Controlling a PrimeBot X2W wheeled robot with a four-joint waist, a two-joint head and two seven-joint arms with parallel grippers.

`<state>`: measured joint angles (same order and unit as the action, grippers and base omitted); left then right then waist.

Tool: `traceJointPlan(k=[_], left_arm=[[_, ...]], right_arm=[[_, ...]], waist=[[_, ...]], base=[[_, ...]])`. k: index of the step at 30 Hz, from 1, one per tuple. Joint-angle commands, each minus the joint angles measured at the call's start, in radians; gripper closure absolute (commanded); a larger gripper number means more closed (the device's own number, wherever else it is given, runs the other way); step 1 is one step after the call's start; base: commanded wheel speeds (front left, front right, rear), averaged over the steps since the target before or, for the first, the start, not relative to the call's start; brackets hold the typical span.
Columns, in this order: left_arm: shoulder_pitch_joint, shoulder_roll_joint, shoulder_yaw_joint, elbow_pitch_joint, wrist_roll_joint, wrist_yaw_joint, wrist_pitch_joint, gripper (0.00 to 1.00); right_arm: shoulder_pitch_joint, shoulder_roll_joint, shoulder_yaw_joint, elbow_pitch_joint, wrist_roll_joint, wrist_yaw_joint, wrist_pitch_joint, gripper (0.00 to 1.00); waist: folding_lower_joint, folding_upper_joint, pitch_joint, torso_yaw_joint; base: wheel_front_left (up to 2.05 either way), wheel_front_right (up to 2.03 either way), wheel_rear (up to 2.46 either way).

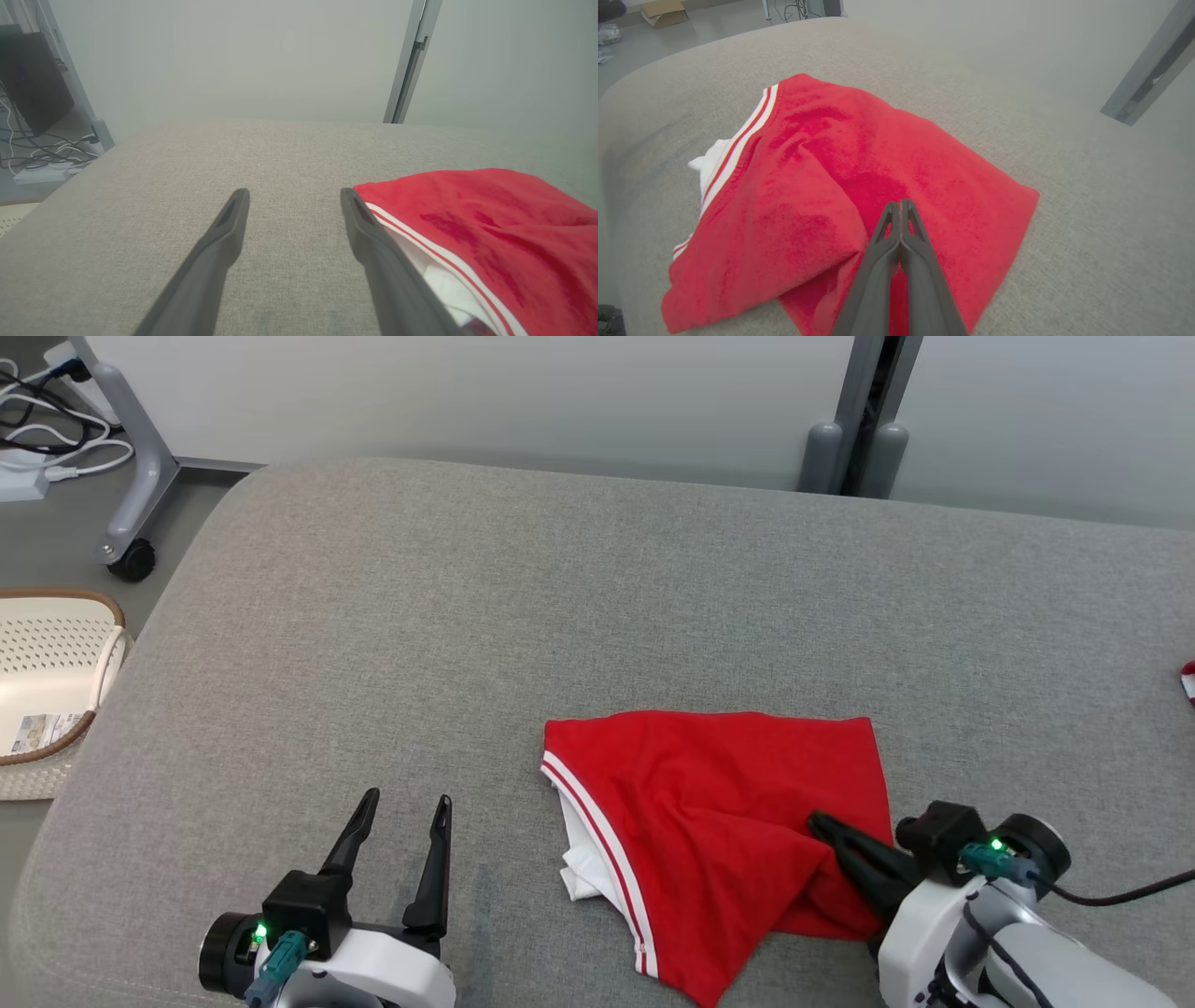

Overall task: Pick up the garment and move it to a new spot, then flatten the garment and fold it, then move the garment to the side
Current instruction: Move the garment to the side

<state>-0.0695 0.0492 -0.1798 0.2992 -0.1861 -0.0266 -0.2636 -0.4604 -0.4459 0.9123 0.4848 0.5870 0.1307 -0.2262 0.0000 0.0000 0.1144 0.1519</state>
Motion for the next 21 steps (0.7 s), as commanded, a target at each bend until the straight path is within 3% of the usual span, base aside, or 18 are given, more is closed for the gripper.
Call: traceJointPlan(k=[1,7,14,21], left_arm=[[-0.018,0.004,-0.001,0.0,-0.005,0.002,-0.002,0.0],[-0.021,0.004,-0.003,0.004,-0.007,0.003,-0.002,0.0],[-0.017,0.004,-0.009,0.01,-0.009,0.006,-0.002,0.0],[-0.02,0.004,-0.02,0.018,-0.007,0.007,-0.002,0.0]], right_arm=[[-0.017,-0.01,0.047,0.002,0.023,0.0,0.004,1.0],[-0.06,-0.035,0.244,-0.001,0.089,0.0,0.001,1.0],[-0.077,-0.029,0.337,0.029,0.148,0.0,0.011,1.0],[-0.1,-0.002,0.362,0.073,0.18,0.0,-0.003,1.0]], waist=[[0.0,0.0,0.004,0.003],[0.0,0.0,0.005,0.007],[0.0,0.0,0.001,0.005],[0.0,0.0,-0.005,0.01]], base=[[0.0,0.0,0.0],[0.0,0.0,0.0],[0.0,0.0,0.0],[0.0,0.0,0.0]])
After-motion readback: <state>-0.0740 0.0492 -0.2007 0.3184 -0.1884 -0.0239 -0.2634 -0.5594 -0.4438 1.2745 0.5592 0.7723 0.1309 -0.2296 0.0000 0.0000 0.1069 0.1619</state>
